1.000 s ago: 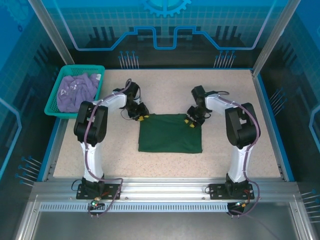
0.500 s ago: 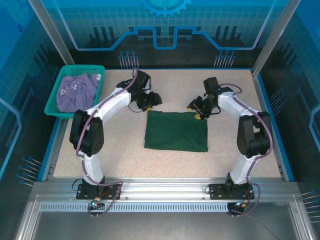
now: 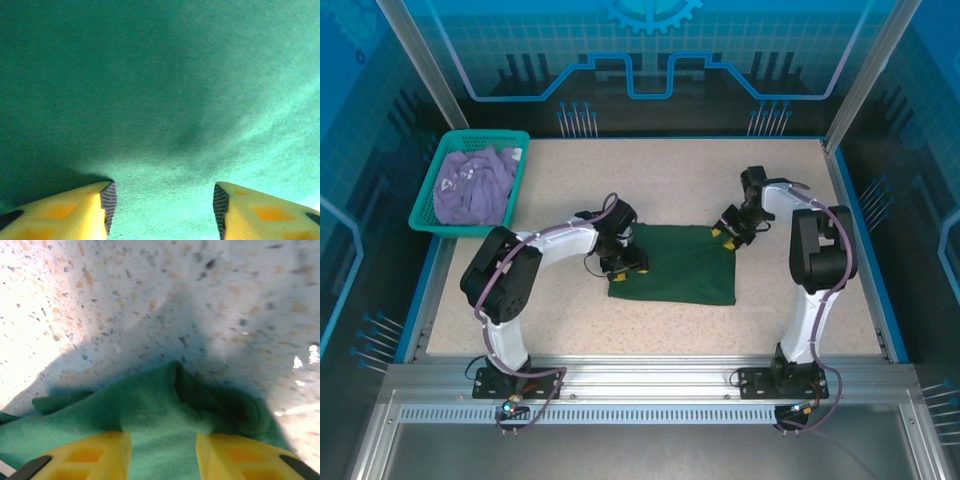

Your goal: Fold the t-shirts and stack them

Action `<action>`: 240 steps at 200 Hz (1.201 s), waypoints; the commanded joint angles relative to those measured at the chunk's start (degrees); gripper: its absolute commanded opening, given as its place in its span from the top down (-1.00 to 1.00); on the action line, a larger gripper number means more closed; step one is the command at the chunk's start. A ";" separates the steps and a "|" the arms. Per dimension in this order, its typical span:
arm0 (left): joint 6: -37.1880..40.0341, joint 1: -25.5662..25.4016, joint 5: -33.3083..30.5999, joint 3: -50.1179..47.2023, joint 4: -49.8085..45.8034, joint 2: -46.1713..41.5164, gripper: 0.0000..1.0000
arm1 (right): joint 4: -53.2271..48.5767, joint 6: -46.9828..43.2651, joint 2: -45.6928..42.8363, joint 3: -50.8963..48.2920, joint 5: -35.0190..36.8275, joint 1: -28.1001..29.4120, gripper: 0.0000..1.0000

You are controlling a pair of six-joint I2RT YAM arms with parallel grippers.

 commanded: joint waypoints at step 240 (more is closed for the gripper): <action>13.41 -1.28 1.06 -3.73 -7.72 -13.15 -0.58 | 0.43 8.65 -30.05 -29.85 13.01 10.24 -0.13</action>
